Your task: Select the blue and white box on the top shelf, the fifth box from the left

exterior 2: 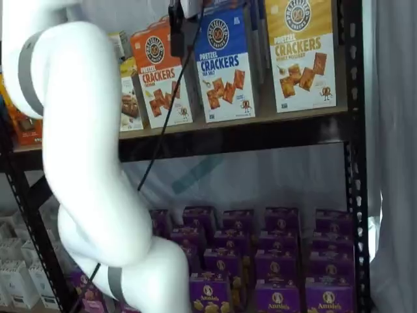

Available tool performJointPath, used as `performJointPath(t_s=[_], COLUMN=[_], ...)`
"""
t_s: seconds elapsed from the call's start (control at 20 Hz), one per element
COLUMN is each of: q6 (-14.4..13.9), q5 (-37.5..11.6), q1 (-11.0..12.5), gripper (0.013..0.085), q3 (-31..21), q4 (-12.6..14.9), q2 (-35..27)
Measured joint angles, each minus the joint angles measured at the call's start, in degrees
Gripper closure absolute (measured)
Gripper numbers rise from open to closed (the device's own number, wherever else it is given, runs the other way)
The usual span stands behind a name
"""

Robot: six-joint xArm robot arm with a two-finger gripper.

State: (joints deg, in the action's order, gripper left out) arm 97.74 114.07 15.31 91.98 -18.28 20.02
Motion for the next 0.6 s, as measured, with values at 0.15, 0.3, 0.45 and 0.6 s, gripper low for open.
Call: performJointPath(t_s=[0.15,0.3,0.45,0.6], q6=[-0.4,-1.1,-1.8,-2.0], q5=[-3.1,-3.8,-3.3,-9.3], q1=[0.9,1.8,3.7,4.4], gripper=[0.0130,0.0130,0.0130,0.0130], q3=[-2.1,-2.3,-1.8,-5.3], q4=[-3.1,-5.9,-10.3,-12.8], q2=[2.1,3.2,3.6,6.8])
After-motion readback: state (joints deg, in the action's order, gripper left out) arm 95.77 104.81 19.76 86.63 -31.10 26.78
